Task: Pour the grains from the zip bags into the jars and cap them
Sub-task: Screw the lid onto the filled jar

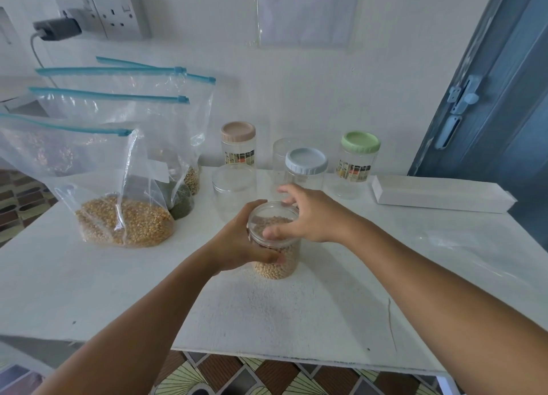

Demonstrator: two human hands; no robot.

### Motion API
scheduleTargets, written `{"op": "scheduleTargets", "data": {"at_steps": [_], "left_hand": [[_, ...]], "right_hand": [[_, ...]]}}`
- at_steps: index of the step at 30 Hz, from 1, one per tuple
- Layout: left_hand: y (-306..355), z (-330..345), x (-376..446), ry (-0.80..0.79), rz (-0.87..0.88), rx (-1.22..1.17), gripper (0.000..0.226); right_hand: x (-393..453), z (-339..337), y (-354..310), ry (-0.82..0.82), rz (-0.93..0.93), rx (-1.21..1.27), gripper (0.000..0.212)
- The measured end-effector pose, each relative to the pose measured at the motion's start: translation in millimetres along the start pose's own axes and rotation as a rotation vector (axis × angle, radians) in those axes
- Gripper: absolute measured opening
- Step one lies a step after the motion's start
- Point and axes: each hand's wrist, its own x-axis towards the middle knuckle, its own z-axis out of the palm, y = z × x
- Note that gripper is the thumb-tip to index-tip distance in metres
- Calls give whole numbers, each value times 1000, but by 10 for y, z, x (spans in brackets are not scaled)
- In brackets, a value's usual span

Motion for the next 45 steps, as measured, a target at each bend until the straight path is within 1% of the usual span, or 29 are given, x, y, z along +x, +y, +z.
{"op": "scheduleTargets", "data": {"at_steps": [1, 2, 3, 5, 7, 8, 9, 11, 13, 14, 15, 16, 18, 19, 20, 22, 24, 26, 27, 30, 31, 32, 36, 39, 41, 45], "left_hand": [[-6, 2, 5, -9, 3, 8, 108], [-7, 11, 9, -13, 6, 17, 107], [-9, 17, 14, -10, 12, 26, 106], [-13, 19, 17, 0, 12, 29, 104], [-22, 12, 28, 0, 11, 25, 106], [-26, 13, 30, -2, 13, 28, 107], [-29, 18, 31, -1, 17, 32, 108], [-46, 33, 27, 16, 24, 32, 110], [-57, 45, 16, 31, 23, 32, 109], [-57, 50, 11, 31, 22, 32, 109], [-56, 51, 10, 29, 24, 33, 108], [-58, 47, 12, 26, 23, 32, 107], [-42, 50, 7, 23, 26, 32, 105], [-30, 58, 4, 23, 31, 34, 104], [-24, 72, 1, 25, 35, 36, 103], [-26, 103, -3, 37, 42, 31, 102], [-53, 112, -5, 52, 48, 28, 103], [-59, 108, -5, 46, 52, 40, 104], [-50, 105, -6, 36, 53, 49, 104], [-34, 110, -16, 21, 58, 51, 103], [-30, 121, -25, 27, 61, 57, 104], [-30, 137, -31, 39, 63, 60, 103], [-48, 193, -49, 82, 80, 41, 97], [-71, 200, -41, 84, 86, 54, 100], [-91, 207, -31, 87, 82, 49, 102], [-68, 292, -28, 81, 75, 45, 102]], "right_hand": [[6, 63, 7, 89, 5, -22, 102], [13, 110, 9, 137, -3, -67, 96], [15, 122, -1, 132, -23, -118, 91], [3, 55, -30, 13, -40, -166, 91], [-20, -47, -29, -100, -7, -148, 106], [-23, -64, -16, -105, 1, -151, 112], [-24, -42, -15, -69, -4, -181, 112], [-30, 94, -54, 58, -10, -311, 106], [-46, 212, -123, 171, 33, -402, 103], [-54, 224, -133, 189, 54, -410, 105], [-57, 190, -131, 168, 61, -398, 108], [-54, 123, -119, 106, 61, -375, 110], [-54, -19, -80, -69, 60, -276, 113], [-54, -55, -52, -125, 56, -213, 114], [-58, -50, -26, -135, 49, -166, 114], [-73, 58, -10, -19, 44, -171, 110], [-92, 212, -56, 127, 61, -285, 105], [-98, 267, -76, 195, 70, -338, 105], [-99, 232, -65, 174, 64, -324, 107], [-97, 33, 17, -41, 42, -223, 119], [-100, 11, 42, -82, 31, -206, 122], [-105, 28, 68, -75, 22, -204, 122], [-128, 243, 93, 127, 37, -247, 115], [-169, 345, 102, 228, 56, -238, 113], [-189, 379, 115, 238, 58, -187, 113], [-277, 337, 171, 182, 64, -71, 114]]}}
